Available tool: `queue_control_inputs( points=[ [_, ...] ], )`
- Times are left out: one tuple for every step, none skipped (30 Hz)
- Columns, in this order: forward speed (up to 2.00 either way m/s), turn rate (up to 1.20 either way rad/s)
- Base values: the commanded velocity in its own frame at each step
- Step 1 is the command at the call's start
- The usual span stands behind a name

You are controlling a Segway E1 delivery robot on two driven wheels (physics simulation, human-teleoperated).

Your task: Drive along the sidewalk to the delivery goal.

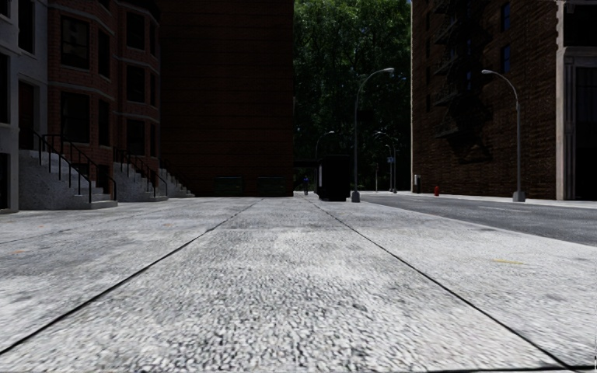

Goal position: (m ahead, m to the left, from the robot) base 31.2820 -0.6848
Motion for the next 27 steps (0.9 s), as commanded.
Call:
queue_control_inputs(
  points=[
    [2.0,0.0],
    [2.0,0.0],
    [2.0,0.0],
    [2.0,0.0],
    [2.0,0.0],
    [2.0,0.0],
    [2.0,0.0],
    [2.0,0.0],
    [2.0,0.0],
    [2.0,0.0],
    [2.0,0.0],
    [2.0,0.0],
    [2.0,0.0],
    [2.0,0.0],
    [2.0,0.0],
    [2.0,0.0],
    [2.0,0.0],
    [2.0,0.0],
    [2.0,0.0],
    [2.0,0.0],
    [2.0,0.0],
    [2.0,0.0],
    [2.0,0.0],
    [2.0,0.0],
    [2.0,0.0],
    [2.0,0.0],
    [2.0,0.0]
  ],
)
